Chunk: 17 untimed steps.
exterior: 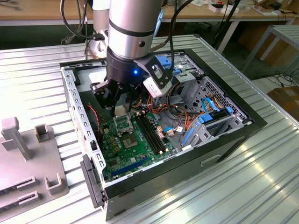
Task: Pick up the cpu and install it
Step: 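Place the cpu into insertion slot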
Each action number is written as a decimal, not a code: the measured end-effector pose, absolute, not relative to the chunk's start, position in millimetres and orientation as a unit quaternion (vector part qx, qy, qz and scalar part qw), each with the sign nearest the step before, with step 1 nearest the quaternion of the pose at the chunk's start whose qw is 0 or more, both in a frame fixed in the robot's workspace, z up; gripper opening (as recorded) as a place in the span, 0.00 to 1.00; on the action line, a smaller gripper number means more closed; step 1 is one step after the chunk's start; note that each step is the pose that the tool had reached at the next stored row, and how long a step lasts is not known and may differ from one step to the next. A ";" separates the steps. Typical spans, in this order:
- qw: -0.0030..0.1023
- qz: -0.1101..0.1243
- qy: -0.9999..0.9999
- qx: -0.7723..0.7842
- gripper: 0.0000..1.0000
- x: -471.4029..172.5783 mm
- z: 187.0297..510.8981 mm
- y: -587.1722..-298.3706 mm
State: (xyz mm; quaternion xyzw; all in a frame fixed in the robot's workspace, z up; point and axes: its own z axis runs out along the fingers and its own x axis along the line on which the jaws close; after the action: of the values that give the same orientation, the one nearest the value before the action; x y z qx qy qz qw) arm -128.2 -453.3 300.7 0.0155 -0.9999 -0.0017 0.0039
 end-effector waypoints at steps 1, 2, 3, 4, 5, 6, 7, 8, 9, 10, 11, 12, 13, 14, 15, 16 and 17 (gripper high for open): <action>0.004 -0.002 -1.000 0.015 0.47 -127.1 298.3 -454.1; 0.004 -0.002 -1.000 0.015 0.47 -126.6 296.7 -454.8; 0.004 -0.002 -1.000 0.015 0.47 -125.8 294.3 -455.5; 0.004 -0.002 -1.000 0.014 0.47 -124.9 292.3 -456.1; 0.004 -0.002 -1.000 0.014 0.47 -123.0 288.7 -457.1; 0.004 -0.002 -1.000 0.013 0.47 -121.8 286.0 -457.5; 0.004 -0.002 -1.000 0.013 0.47 -121.8 285.1 -457.5; 0.004 -0.002 -1.000 0.013 0.47 -121.8 284.6 -457.5; 0.004 -0.002 -1.000 0.013 0.47 -121.8 284.6 -457.5; 0.004 -0.002 -1.000 0.013 0.47 -121.8 284.6 -457.5; 0.004 -0.002 -1.000 0.013 0.47 -121.7 284.3 -457.5; 0.004 -0.002 -1.000 0.013 0.47 -121.7 284.2 -457.5; 0.004 -0.002 -1.000 0.013 0.47 -121.7 284.1 -457.5; 0.004 -0.002 -1.000 0.013 0.47 -121.7 284.1 -457.5; 0.004 -0.002 -1.000 0.013 0.47 -121.7 284.1 -457.5; 0.004 -0.002 -1.000 0.013 0.47 -121.7 284.1 -457.5; 0.004 -0.002 -1.000 0.013 0.47 -121.7 284.1 -457.5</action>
State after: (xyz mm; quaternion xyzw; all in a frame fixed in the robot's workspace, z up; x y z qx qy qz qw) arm -121.7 -457.5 284.1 0.0132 -0.9999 -0.0019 0.0039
